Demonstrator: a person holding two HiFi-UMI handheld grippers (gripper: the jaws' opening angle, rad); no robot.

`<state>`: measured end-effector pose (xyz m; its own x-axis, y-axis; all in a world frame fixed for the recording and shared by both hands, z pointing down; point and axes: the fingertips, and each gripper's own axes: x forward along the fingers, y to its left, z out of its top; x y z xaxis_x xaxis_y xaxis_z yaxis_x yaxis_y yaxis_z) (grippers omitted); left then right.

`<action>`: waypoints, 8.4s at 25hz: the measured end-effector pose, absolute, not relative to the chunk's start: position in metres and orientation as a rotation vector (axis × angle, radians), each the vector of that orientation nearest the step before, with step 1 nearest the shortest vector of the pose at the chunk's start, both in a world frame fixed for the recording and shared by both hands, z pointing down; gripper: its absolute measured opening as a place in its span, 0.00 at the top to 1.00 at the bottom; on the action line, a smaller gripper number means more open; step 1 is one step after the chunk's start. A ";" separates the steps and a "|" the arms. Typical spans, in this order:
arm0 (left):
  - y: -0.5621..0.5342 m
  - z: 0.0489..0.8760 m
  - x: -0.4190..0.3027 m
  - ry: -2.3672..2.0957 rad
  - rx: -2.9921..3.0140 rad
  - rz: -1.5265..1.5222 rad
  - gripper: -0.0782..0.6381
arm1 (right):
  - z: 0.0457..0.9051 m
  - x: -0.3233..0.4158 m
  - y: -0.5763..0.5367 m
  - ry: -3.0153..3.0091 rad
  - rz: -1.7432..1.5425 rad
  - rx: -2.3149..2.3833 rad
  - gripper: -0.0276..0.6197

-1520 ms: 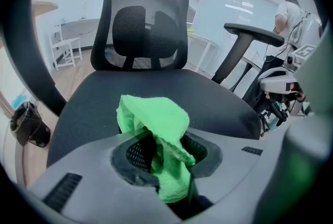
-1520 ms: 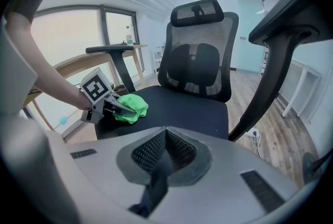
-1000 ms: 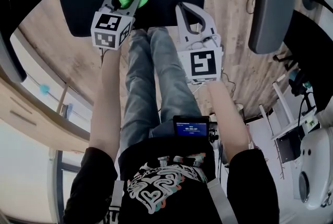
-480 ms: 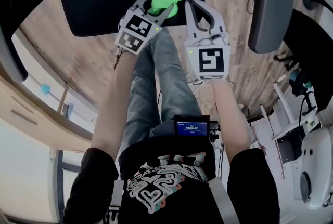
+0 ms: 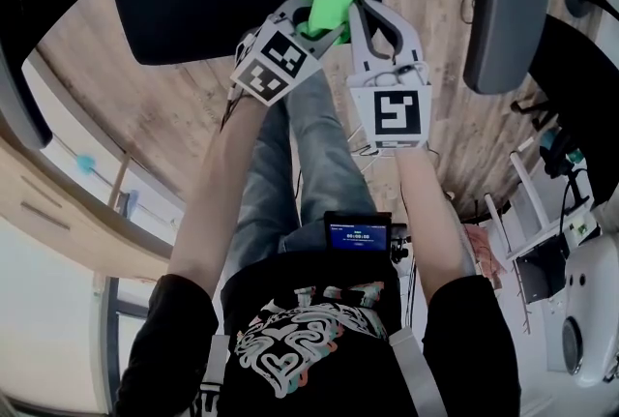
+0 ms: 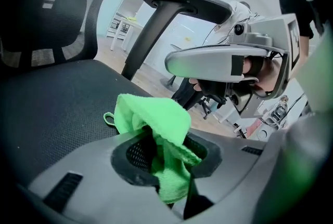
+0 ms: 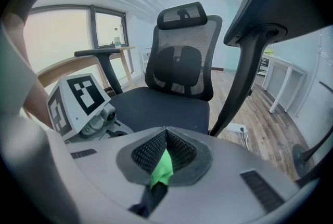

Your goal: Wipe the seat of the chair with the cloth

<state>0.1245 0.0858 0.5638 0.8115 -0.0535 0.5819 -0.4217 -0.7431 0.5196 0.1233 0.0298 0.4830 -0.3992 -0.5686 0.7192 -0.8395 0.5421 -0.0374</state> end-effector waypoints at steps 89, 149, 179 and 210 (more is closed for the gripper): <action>0.025 0.593 -0.189 -1.282 1.921 0.956 0.74 | 0.488 0.109 0.034 -2.136 0.508 1.081 0.95; 0.043 0.561 0.049 -0.601 2.339 0.665 0.74 | 0.487 0.140 0.028 -2.124 0.463 1.131 0.95; 0.031 0.344 -0.070 -1.127 2.406 0.447 0.74 | 0.337 0.130 0.026 -2.167 0.344 1.188 0.95; 0.053 0.115 -0.077 -1.400 2.646 0.325 0.74 | 0.096 0.172 0.034 -2.378 0.169 1.553 0.95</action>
